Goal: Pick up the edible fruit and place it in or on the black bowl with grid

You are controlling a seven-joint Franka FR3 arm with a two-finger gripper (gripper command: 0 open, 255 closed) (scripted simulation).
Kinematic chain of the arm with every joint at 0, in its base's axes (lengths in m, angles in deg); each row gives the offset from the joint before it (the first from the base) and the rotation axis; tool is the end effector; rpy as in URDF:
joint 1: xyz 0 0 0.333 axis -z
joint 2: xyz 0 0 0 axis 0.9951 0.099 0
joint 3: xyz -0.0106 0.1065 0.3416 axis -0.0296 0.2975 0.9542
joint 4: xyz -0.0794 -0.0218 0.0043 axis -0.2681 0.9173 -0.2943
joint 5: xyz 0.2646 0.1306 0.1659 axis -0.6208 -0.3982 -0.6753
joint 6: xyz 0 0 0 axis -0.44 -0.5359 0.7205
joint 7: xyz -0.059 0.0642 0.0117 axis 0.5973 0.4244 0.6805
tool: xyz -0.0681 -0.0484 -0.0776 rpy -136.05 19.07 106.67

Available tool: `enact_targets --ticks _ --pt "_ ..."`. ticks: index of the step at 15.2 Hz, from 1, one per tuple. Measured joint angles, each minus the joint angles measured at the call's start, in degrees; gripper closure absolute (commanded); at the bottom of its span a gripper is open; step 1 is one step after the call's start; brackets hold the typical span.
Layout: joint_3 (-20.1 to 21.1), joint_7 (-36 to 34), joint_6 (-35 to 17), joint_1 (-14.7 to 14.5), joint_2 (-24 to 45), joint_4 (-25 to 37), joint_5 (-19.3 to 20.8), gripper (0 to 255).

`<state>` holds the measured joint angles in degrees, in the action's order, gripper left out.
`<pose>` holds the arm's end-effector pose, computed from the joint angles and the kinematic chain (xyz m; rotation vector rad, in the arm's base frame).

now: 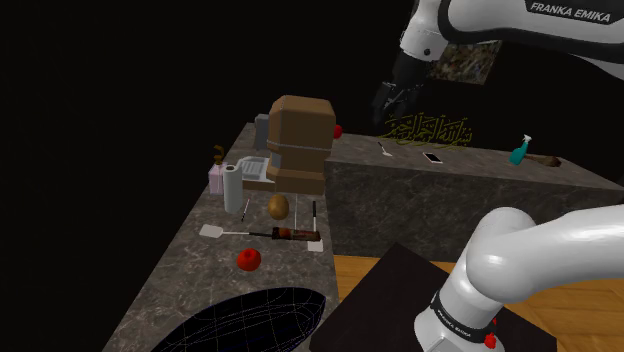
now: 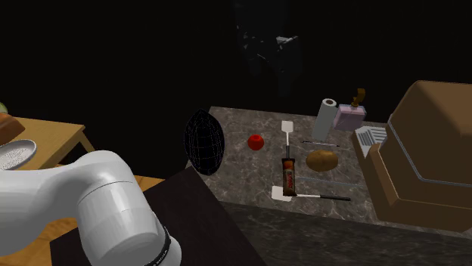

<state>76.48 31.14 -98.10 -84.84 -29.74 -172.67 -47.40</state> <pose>0.2206 -0.0335 0.6624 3.0491 -0.2104 0.3344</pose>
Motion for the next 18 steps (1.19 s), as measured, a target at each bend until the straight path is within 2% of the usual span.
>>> enact_targets --ticks 5,11,18 --pt "2.12 -2.69 -3.31 -0.59 3.94 -1.52 -0.75 0" --pt "5.81 -7.55 -9.20 -1.59 12.81 -2.67 -1.77 0" --pt "10.16 -13.64 -15.36 -2.67 25.33 -1.24 -2.19 0"
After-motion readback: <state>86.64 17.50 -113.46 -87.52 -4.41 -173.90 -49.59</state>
